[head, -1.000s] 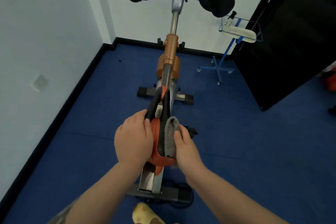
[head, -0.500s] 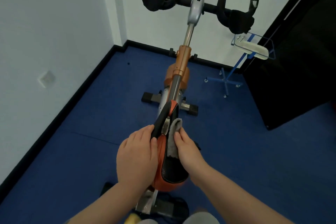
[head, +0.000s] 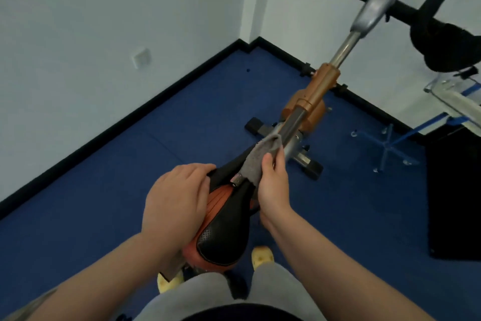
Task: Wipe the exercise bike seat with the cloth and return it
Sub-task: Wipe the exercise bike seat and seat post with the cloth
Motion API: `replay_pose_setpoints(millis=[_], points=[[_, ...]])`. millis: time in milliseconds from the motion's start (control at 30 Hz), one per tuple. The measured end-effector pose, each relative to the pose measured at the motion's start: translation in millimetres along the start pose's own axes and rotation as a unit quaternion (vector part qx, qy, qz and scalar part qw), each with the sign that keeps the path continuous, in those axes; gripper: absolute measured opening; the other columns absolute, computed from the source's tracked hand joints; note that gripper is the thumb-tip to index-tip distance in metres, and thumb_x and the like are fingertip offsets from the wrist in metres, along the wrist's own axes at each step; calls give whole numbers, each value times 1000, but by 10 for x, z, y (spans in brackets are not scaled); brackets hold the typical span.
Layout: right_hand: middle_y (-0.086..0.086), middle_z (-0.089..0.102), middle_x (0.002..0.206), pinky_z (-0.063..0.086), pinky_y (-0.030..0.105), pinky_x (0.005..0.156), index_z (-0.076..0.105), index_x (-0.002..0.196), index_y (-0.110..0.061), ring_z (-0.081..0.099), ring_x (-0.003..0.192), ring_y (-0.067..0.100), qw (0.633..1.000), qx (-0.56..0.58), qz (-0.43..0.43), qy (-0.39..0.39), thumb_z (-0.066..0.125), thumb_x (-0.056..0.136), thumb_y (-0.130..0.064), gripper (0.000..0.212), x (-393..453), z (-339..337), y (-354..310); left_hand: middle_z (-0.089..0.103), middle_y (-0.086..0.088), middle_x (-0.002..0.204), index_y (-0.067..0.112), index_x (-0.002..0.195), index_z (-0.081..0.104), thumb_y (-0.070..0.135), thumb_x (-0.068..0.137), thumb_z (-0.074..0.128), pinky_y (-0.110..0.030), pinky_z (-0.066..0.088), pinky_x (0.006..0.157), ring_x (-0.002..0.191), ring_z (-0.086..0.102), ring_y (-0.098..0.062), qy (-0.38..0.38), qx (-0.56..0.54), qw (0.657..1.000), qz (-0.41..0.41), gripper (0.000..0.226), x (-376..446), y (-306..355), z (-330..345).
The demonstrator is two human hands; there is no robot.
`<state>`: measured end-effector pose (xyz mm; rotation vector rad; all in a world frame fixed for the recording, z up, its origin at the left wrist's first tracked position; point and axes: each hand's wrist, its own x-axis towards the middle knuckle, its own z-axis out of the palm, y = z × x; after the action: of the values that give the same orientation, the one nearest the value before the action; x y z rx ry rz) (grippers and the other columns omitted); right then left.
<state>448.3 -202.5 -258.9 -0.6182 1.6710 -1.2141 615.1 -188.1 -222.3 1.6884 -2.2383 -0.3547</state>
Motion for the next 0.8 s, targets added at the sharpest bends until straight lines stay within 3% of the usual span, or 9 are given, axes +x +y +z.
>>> replay_pose_setpoints(millis=[67,133,200,300,400,500,633,733,800], points=[[-11,35,153,28,35,117,32,148,-30,33,139,7,991,-85,-81,-63,41,100,-34,50,129,-187,-62,64,11,111,29,113,60,36,92,32,-32,42,90,106,57,-11,13,22,998,-56,36,-41,53,15],[-14,39,148,27,26,114,43,143,-23,33,136,1,950,-211,-169,-157,42,101,-27,42,295,-379,-193,62,9,114,27,115,59,38,91,30,-34,39,95,109,55,-13,34,51,991,-121,39,-80,140,39],[-9,54,134,36,31,108,57,129,-21,46,127,7,877,-338,-235,-249,41,99,-32,36,509,-442,-343,61,6,118,26,118,57,40,90,31,-37,37,100,112,54,-16,55,73,979,-181,41,-97,247,80],[5,69,116,42,42,95,68,111,-14,58,109,25,734,-498,-321,-332,33,101,-35,42,580,-262,-603,58,1,126,20,124,54,39,90,31,-41,31,109,120,50,-20,84,81,960,-254,45,-153,411,154],[7,66,125,43,44,95,63,122,-21,58,115,30,600,-573,-380,-409,24,103,-38,46,511,-74,-724,49,-4,140,15,133,48,36,92,25,-39,18,116,134,38,-21,107,89,946,-293,52,-310,600,255],[-5,57,138,41,44,101,51,134,-36,53,125,23,564,-584,-329,-483,22,102,-43,43,640,-52,-870,41,-4,147,13,138,43,32,94,24,-34,9,116,140,29,-19,133,77,936,-318,51,-456,766,337],[5,58,134,44,46,96,53,129,-22,54,118,30,480,-673,-316,-465,20,104,-32,43,646,87,-917,41,-1,147,14,138,43,29,95,25,-30,9,117,140,27,-14,186,24,914,-359,49,-507,849,391],[11,57,131,44,48,95,48,131,-17,54,117,34,462,-668,-334,-478,19,105,-28,41,366,374,-809,35,1,150,15,140,38,29,96,26,-29,8,117,141,21,-9,228,-21,893,-388,49,-551,887,439],[8,57,134,42,45,98,46,135,-21,53,121,31,487,-635,-306,-516,15,104,-38,46,200,561,-764,26,9,152,18,144,30,33,96,24,-29,10,116,143,13,-4,252,-56,876,-406,50,-592,926,479]])
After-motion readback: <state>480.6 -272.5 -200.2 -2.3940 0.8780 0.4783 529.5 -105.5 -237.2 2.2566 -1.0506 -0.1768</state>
